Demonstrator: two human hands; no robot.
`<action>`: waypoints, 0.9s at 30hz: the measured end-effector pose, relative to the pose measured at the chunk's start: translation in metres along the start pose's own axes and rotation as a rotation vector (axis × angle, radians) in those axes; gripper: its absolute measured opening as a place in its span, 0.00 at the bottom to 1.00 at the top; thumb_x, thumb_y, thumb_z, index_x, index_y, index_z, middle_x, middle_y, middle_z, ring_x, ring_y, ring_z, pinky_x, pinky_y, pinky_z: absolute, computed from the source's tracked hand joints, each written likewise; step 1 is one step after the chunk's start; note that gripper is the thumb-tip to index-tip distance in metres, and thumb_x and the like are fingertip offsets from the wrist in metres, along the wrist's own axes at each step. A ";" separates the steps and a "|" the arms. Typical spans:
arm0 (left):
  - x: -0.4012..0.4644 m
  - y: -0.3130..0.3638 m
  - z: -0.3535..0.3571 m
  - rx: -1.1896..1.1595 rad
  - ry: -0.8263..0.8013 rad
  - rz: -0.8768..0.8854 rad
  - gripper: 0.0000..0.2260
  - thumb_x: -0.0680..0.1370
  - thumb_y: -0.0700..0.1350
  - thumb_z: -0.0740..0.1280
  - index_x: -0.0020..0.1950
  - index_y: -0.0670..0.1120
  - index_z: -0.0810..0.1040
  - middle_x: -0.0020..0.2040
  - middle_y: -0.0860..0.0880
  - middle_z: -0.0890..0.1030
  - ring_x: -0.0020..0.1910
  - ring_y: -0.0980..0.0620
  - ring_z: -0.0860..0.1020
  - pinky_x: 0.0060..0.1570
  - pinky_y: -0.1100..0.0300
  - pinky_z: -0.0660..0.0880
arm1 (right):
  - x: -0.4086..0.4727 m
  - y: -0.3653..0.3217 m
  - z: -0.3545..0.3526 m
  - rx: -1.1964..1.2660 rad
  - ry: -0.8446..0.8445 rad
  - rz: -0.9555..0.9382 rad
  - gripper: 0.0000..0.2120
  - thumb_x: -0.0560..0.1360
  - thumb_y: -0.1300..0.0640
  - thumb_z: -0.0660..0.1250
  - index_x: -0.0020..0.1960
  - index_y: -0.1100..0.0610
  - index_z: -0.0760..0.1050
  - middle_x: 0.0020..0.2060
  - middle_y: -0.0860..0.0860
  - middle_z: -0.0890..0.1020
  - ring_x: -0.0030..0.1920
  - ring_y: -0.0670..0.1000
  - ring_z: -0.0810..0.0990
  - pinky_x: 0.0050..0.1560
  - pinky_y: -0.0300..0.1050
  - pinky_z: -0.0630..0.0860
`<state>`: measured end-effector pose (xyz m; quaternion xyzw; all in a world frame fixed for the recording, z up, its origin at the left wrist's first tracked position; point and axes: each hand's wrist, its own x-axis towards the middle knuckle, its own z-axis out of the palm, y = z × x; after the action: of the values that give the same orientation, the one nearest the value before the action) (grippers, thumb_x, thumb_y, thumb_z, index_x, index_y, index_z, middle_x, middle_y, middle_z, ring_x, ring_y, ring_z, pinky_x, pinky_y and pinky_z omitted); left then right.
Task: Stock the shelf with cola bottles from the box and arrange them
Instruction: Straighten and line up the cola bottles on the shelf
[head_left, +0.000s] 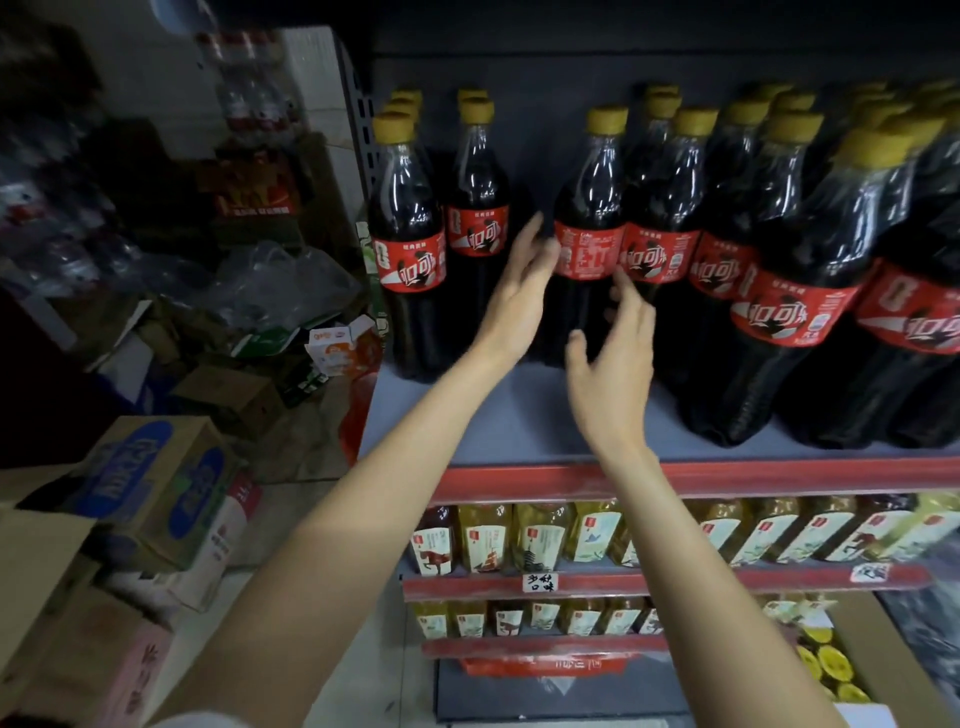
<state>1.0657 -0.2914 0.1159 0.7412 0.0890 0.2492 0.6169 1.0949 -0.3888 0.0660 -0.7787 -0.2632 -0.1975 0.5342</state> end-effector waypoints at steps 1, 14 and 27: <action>0.006 0.000 0.002 -0.060 -0.042 -0.074 0.23 0.83 0.54 0.51 0.77 0.49 0.56 0.76 0.48 0.62 0.73 0.54 0.62 0.73 0.56 0.57 | -0.001 -0.001 0.001 0.002 -0.041 0.005 0.34 0.74 0.67 0.65 0.77 0.57 0.55 0.68 0.57 0.66 0.66 0.52 0.67 0.59 0.36 0.64; -0.048 -0.032 -0.034 0.303 0.148 0.198 0.19 0.80 0.56 0.56 0.72 0.63 0.64 0.67 0.55 0.69 0.61 0.70 0.70 0.62 0.65 0.70 | 0.040 0.000 0.023 0.207 -0.405 -0.072 0.43 0.70 0.62 0.75 0.76 0.61 0.52 0.67 0.56 0.73 0.67 0.51 0.72 0.64 0.30 0.66; -0.046 -0.039 -0.068 0.543 0.712 0.365 0.26 0.71 0.39 0.69 0.69 0.44 0.68 0.61 0.45 0.69 0.57 0.47 0.75 0.49 0.49 0.78 | 0.029 -0.020 0.056 0.264 -0.337 -0.041 0.42 0.66 0.63 0.77 0.74 0.60 0.58 0.67 0.57 0.71 0.67 0.54 0.71 0.66 0.40 0.66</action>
<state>0.9998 -0.2436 0.0742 0.7475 0.2251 0.5594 0.2786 1.1067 -0.3249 0.0785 -0.7185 -0.3882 -0.0394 0.5758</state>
